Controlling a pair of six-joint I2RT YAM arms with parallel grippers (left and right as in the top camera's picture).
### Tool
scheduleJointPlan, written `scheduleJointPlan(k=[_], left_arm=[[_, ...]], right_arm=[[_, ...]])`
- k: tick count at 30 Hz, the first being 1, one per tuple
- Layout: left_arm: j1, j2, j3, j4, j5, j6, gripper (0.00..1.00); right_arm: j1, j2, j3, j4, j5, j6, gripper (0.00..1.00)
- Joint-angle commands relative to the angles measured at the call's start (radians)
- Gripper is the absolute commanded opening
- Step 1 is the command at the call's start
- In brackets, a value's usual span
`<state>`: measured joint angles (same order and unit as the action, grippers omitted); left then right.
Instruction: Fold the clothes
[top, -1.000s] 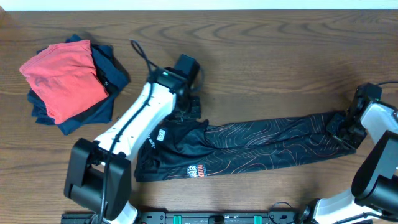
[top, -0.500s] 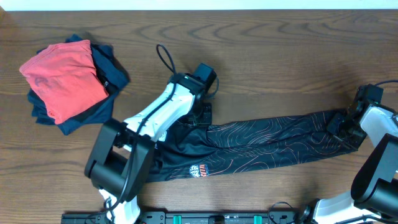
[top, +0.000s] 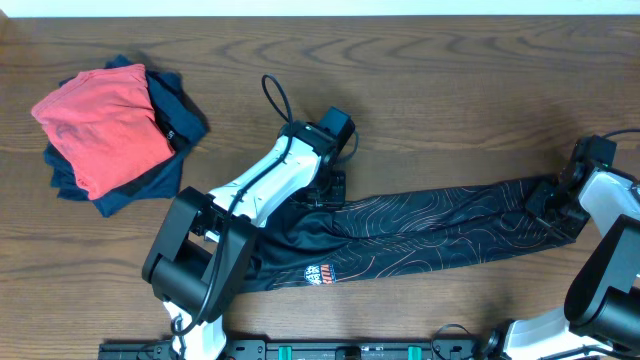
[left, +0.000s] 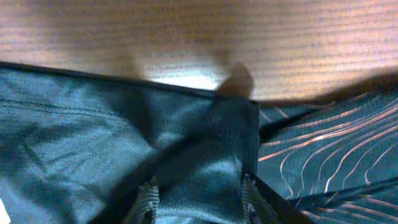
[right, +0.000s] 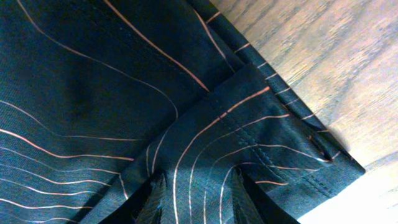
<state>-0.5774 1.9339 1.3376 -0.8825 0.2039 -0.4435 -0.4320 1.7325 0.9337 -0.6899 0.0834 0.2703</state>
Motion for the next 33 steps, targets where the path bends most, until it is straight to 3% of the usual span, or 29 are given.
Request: scheduleJointPlan(k=[1, 7, 12, 14, 24, 33], left_arm=[[-0.003, 0.011, 0.005, -0.002, 0.029, 0.037, 0.49], [-0.003, 0.011, 0.007, 0.010, 0.033, 0.117, 0.49], [-0.014, 0.011, 0.007, 0.008, 0.032, 0.266, 0.50], [-0.025, 0.011, 0.007, 0.010, 0.031, 0.311, 0.55], [-0.063, 0.011, 0.007, 0.033, -0.040, 0.317, 0.63], [-0.064, 0.011, 0.013, 0.054, -0.216, 0.308, 0.69]], right_arm=[[-0.006, 0.035, -0.032, 0.014, -0.005, -0.005, 0.35], [-0.006, 0.035, -0.032, 0.013, -0.005, -0.005, 0.35], [-0.006, 0.035, -0.033, 0.014, -0.005, -0.005, 0.35], [-0.006, 0.035, -0.033, 0.014, -0.005, -0.005, 0.35], [-0.006, 0.035, -0.033, 0.011, -0.005, -0.005, 0.35], [-0.006, 0.035, -0.033, 0.010, -0.005, -0.005, 0.35]])
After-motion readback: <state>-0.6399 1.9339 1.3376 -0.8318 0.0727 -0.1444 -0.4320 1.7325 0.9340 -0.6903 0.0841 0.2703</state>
